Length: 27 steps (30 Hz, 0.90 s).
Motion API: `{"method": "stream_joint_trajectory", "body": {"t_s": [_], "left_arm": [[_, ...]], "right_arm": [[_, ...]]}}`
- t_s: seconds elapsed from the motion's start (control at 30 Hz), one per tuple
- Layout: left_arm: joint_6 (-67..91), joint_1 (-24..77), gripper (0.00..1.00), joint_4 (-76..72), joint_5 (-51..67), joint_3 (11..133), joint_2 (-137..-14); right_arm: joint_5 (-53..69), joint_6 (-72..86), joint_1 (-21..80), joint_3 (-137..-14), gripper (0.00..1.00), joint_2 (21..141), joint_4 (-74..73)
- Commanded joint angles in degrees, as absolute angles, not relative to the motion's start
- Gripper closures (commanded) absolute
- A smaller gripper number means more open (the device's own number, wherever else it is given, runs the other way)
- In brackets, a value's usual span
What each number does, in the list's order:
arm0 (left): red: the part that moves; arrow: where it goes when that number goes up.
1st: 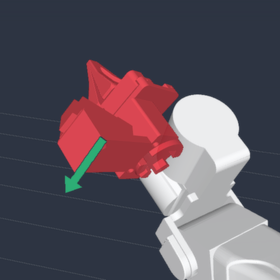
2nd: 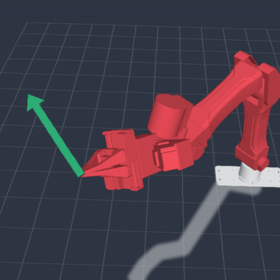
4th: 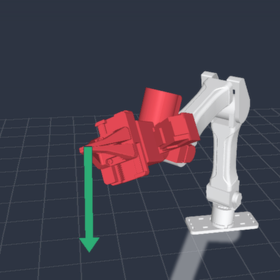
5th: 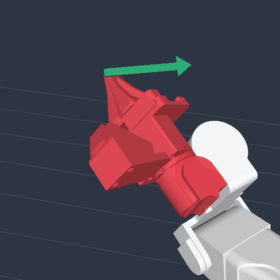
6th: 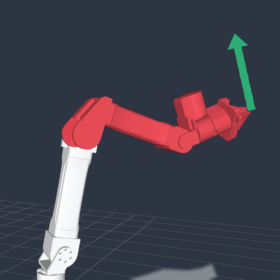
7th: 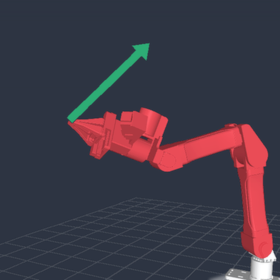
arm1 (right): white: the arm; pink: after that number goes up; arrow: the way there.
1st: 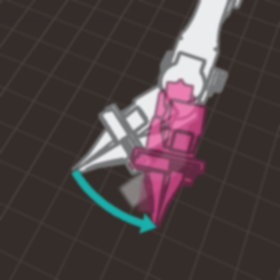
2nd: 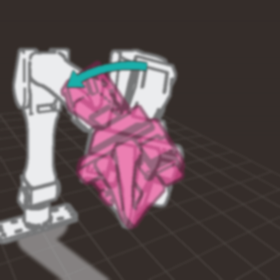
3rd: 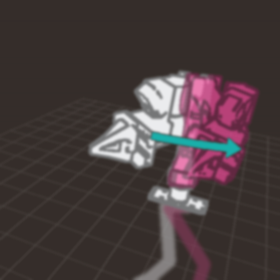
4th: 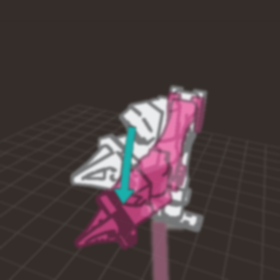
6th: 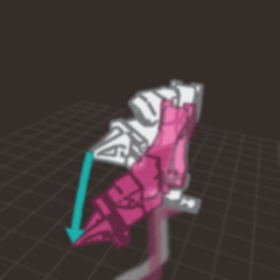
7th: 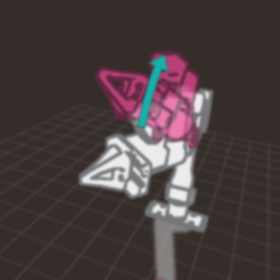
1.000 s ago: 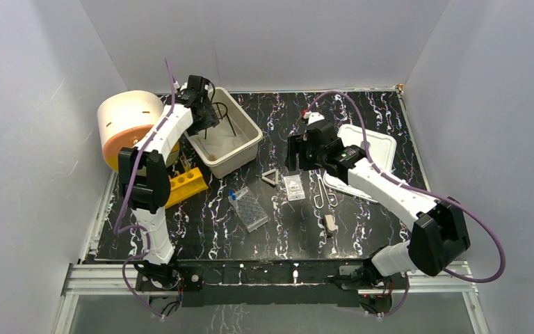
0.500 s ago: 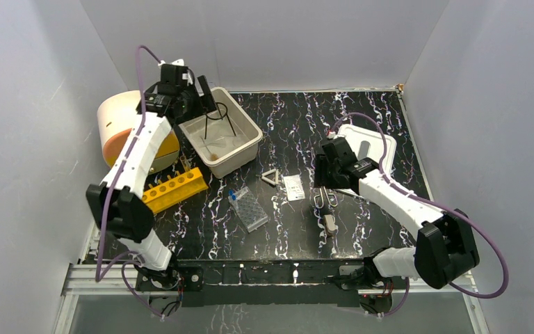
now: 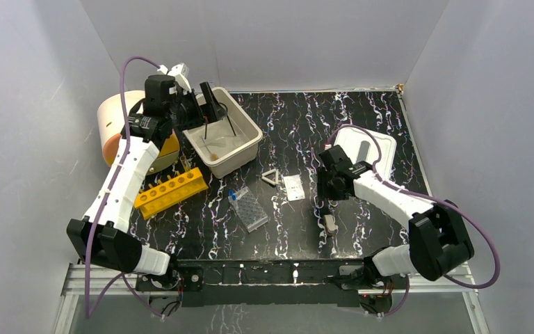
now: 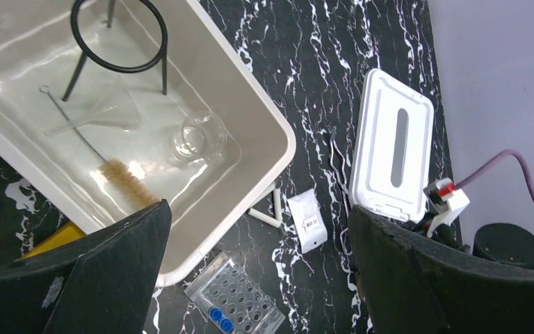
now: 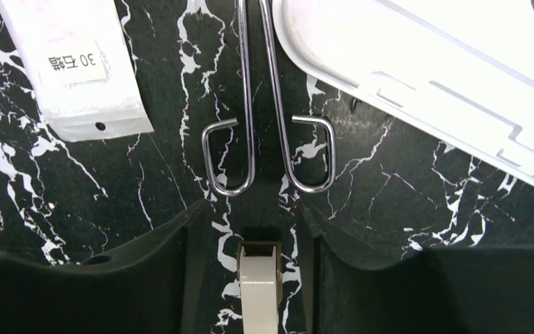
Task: Organize the chemistry lab equipment
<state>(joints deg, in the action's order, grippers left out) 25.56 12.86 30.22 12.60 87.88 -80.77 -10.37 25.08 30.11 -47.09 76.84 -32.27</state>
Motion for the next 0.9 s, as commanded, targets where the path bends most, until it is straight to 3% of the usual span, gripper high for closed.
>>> {"method": "stream_joint_trajectory", "body": {"t_s": [0.0,0.43,0.67,0.87], "left_arm": [[25.7,12.7,0.02,28.0,17.6,86.0,-78.2],[26.7,12.7,0.02,29.9,17.7,87.1,-79.0],[28.9,12.7,0.02,30.1,19.0,87.4,-79.4],[30.0,12.7,0.02,29.8,20.9,88.3,-80.4]], "right_arm": [[-12.0,22.7,30.0,-48.1,0.47,79.6,-26.8],[-14.5,18.3,28.6,-59.8,0.48,91.5,-18.7],[-14.1,17.6,24.3,-68.6,0.38,99.2,-17.9],[-11.4,16.5,22.6,-75.7,0.38,107.2,-18.0]]}}
